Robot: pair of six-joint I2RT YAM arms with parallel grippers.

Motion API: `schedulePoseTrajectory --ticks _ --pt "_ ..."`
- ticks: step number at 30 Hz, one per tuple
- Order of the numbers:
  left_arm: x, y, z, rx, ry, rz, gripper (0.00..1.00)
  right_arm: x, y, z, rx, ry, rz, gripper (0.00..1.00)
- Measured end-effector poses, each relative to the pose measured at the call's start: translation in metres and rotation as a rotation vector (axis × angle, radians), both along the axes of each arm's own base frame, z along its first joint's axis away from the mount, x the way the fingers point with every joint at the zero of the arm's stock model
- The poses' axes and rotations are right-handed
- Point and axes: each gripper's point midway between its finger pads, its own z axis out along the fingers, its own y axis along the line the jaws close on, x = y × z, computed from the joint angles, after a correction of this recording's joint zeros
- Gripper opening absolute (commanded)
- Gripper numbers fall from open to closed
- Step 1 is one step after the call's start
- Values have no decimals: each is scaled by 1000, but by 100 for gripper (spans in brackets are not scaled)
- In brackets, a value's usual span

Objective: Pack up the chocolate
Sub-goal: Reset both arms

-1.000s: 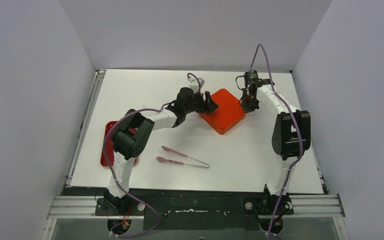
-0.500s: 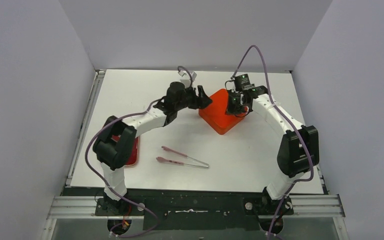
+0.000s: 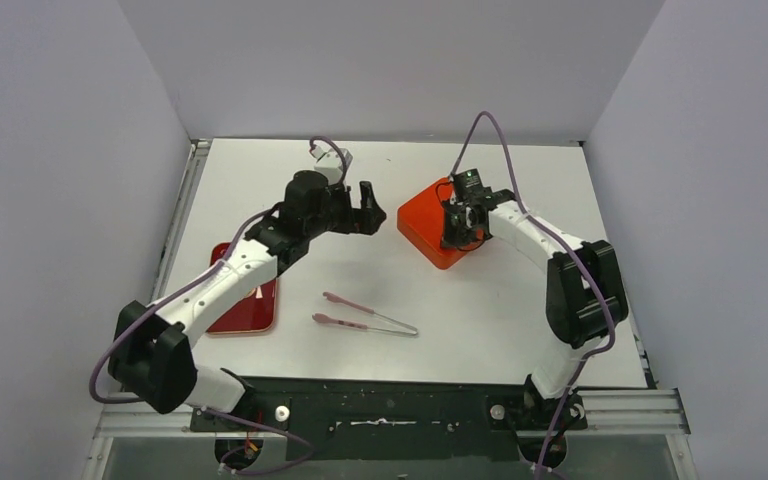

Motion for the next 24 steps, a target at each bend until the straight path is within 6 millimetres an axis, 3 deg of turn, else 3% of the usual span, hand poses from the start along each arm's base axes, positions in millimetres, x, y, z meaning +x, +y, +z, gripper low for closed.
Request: schedulePoseTrajectory --ticks 2,8,11,15,19,24 --pt "-14 13 -1 34 37 21 97 -1 -1 1 -9 -3 0 3" --pt "-54 51 15 69 70 93 97 -23 -6 16 -40 27 19 47" --pt "-74 67 33 58 27 102 97 -28 -4 45 -24 -33 34 67" --pt "-102 91 65 17 -67 119 97 -39 -3 99 18 -170 48 99" --pt "-122 110 91 -24 -141 148 97 -57 -8 150 68 -301 57 100" --pt "-139 124 101 -47 -168 162 97 -82 -18 197 138 -415 38 100"
